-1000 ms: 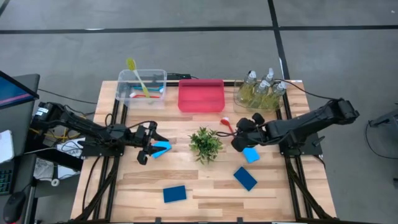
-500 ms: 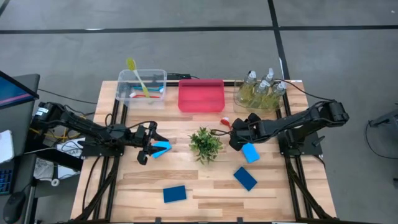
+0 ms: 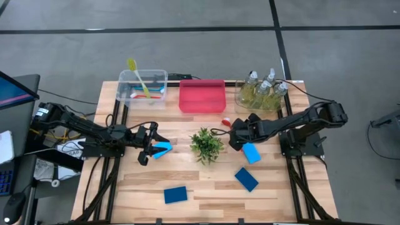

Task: Pick & Place Kitchen Sink Supplies
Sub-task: Put the red dish brush into the left transparent bin

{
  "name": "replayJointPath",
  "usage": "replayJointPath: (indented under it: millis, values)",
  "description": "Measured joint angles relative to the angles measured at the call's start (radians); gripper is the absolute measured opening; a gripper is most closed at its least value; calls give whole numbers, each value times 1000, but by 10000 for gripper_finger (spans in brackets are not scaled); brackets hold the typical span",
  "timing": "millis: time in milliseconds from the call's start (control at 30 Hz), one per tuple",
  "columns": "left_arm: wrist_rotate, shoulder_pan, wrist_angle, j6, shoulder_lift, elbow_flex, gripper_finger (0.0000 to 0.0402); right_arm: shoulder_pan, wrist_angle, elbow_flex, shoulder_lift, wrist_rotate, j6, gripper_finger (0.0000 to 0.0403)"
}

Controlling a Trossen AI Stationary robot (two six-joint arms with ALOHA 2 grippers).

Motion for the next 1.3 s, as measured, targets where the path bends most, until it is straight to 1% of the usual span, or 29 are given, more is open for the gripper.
replayJointPath:
  millis: [300, 500, 733, 933, 1100, 1300]
  values:
    - [0, 0, 0, 0, 0, 0, 173, -2, 43, 0, 109, -6, -53, 186]
    - [0, 0, 0, 0, 0, 1, 173, -33, 53, 0, 138, -58, -66, 184]
    - [0, 0, -1, 0, 0, 1, 173, -54, 49, 0, 121, -78, -66, 175]
    - [0, 0, -4, 0, 0, 1, 173, -54, 48, 0, 57, -78, -55, 174]
    - [0, 0, -4, 0, 0, 1, 173, -47, 61, 0, 10, -75, -16, 182]
    - [0, 0, -4, 0, 0, 1, 173, -23, 108, 0, 14, -77, -10, 200]
